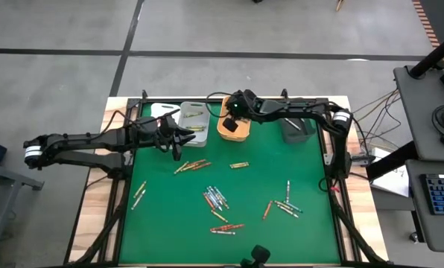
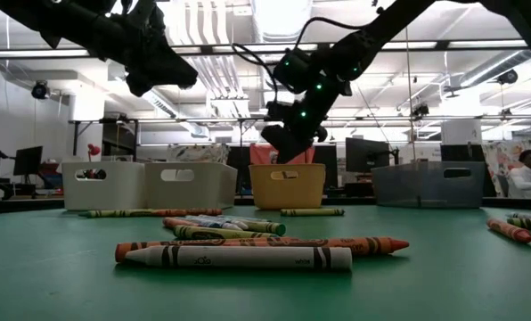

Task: Sort crayons
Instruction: Put the blue crayon into the yellow bin, then put the green crayon into the gray bin

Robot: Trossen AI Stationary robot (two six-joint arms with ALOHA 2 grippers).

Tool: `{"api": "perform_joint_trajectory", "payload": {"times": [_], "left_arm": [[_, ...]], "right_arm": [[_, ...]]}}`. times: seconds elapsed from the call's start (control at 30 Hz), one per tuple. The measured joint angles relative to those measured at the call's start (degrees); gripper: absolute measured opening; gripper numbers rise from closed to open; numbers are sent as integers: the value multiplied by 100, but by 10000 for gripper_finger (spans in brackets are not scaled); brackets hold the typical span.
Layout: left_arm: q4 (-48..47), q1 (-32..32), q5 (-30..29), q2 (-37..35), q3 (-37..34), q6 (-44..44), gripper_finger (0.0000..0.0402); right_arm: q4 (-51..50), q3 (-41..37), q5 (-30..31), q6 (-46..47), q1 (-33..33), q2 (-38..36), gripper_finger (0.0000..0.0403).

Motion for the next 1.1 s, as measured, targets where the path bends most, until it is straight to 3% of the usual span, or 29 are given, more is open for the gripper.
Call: {"api": "perform_joint_trajectory", "payload": {"times": [0.13,0.4,0.57,0.77,1.0,1.1], "left_arm": [[0,1,0,2,0,0,72],[0,1,0,2,0,-3,72],[-2,0,3,2,0,-254,72],[-59,-115,63,11,0,-756,72],[169,-630,60,173,0,-981,72],[415,-883,52,364,0,-994,72]], "right_arm": [[-105,27,-3,6,-6,-3,26],[-201,29,0,8,-25,-52,97],[-263,48,-13,86,81,-503,121],[-1226,26,-397,377,599,-1538,126],[-2744,-47,-1341,1216,1485,-2592,111],[-2971,-231,-1389,1494,1989,-2918,105]]}}
